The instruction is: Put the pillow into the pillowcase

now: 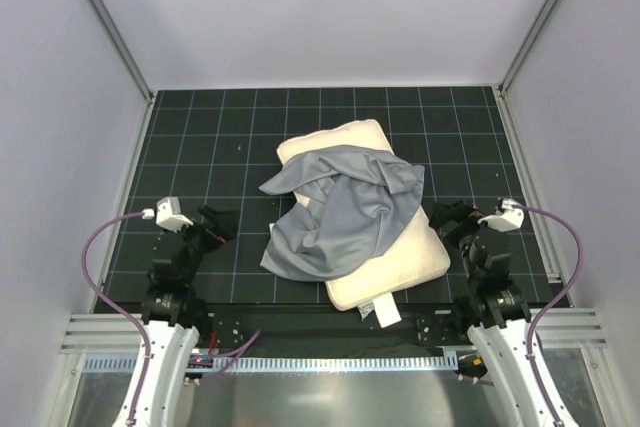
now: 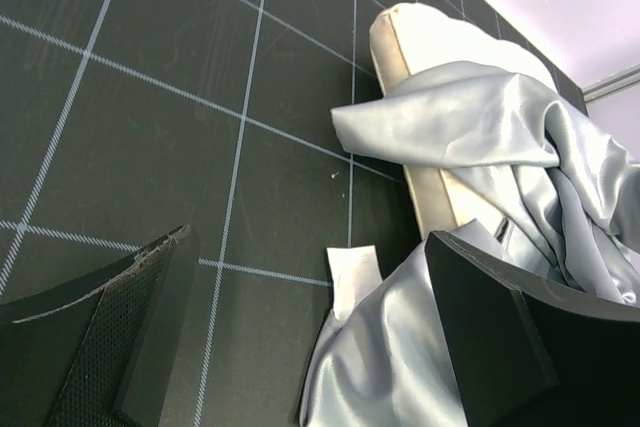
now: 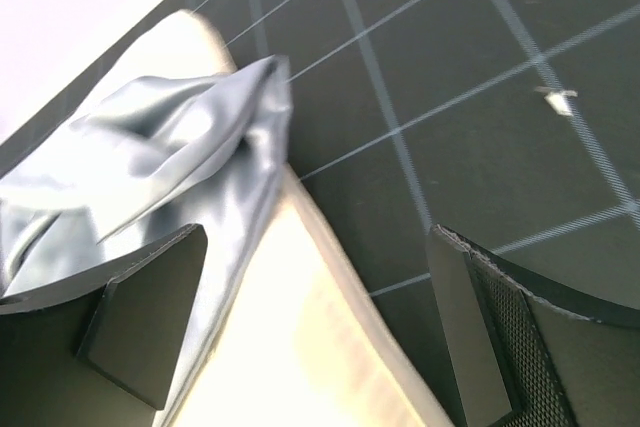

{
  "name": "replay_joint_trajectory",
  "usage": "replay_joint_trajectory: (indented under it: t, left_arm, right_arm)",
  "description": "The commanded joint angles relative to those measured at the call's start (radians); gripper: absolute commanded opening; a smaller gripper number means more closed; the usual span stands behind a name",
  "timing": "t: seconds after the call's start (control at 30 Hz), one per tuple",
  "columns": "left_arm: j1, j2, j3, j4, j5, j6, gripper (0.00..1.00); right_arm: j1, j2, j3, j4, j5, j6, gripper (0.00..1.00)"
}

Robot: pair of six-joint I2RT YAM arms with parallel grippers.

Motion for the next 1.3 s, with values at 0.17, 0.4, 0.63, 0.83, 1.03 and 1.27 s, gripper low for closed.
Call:
replay_joint_trajectory:
  t: [0.17, 0.4, 0.63, 0.83, 1.03, 1.27]
  left_arm:
    - [-0.001, 0.068, 0.014, 0.072, 0.029, -0.003, 1.00]
    - [-0.001, 0.167, 0.032, 0.125, 0.110, 0.023, 1.00]
    - [-0.001, 0.187, 0.031, 0.156, 0.142, 0.026, 1.00]
    - [-0.001, 0.208, 0.034, 0.168, 0.159, 0.025, 1.00]
    - [-0.009, 0.226, 0.034, 0.179, 0.156, 0.019, 1.00]
    - [-0.145, 0.461, 0.135, 0.300, 0.027, -0.020, 1.00]
  right_arm:
    - [0.002, 0.050, -0.060, 0.300, -0.337, -0.147, 1.00]
    - [0.003, 0.435, 0.180, 0.268, -0.313, -0.193, 1.00]
    - [0.074, 0.665, 0.334, 0.337, -0.382, -0.226, 1.00]
    - [0.203, 0.840, 0.421, 0.331, -0.278, -0.315, 1.00]
    - [0.255, 0.985, 0.600, 0.164, -0.014, -0.359, 0.59]
    - [0.255, 0.925, 0.658, 0.106, 0.061, -0.347, 0.04]
